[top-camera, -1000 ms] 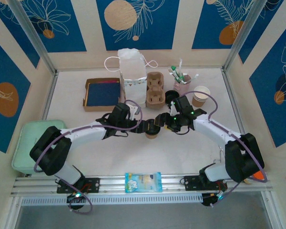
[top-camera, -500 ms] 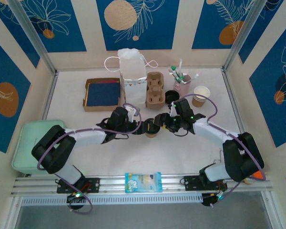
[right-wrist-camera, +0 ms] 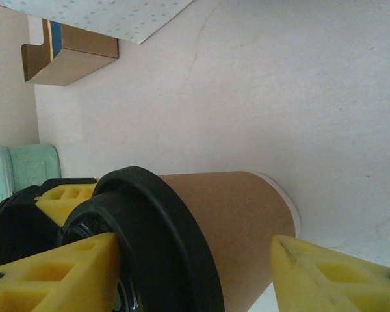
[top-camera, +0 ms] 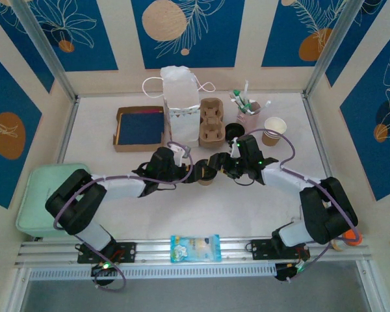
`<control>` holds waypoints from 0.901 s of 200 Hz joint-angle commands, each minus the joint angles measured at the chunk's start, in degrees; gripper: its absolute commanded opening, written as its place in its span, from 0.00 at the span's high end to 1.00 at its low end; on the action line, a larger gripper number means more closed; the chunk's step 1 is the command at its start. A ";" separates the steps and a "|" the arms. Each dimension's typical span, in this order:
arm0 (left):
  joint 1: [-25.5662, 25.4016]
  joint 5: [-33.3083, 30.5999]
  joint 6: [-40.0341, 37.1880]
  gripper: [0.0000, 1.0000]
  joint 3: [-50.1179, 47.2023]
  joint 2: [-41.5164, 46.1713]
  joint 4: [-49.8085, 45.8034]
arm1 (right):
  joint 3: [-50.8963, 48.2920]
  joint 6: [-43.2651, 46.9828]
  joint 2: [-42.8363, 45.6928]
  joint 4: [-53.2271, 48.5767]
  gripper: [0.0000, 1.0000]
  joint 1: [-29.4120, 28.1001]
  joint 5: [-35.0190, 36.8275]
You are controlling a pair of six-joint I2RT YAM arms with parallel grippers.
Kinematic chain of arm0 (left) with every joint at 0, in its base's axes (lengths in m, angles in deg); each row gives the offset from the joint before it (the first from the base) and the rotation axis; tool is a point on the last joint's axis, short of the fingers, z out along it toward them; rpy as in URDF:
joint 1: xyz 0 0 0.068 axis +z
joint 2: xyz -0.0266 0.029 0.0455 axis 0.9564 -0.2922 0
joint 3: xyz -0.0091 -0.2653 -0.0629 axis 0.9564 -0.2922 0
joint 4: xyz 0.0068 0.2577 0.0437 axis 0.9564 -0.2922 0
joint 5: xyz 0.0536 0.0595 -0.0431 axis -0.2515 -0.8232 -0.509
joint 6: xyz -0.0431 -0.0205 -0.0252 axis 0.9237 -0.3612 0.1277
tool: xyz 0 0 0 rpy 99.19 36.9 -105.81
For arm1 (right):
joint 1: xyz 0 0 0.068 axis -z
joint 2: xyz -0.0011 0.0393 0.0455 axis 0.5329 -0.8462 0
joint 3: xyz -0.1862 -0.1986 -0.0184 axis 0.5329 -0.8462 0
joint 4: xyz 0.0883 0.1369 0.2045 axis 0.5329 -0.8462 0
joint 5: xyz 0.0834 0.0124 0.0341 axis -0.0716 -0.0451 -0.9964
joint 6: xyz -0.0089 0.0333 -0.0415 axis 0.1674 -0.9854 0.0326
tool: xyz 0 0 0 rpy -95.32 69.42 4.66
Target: Pack the takeout coffee
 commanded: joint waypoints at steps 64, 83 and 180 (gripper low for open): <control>2.01 -3.18 -3.91 0.38 -0.48 -2.22 -15.52 | -4.81 1.28 4.15 -20.79 0.40 -0.50 8.91; 2.57 -2.98 -4.68 0.38 1.25 -2.14 -16.56 | -4.91 1.28 5.09 -21.22 0.40 -1.02 8.95; 2.66 -1.06 -6.03 0.39 9.27 -7.43 -17.63 | -4.71 -0.53 10.55 -21.35 0.40 -4.42 7.77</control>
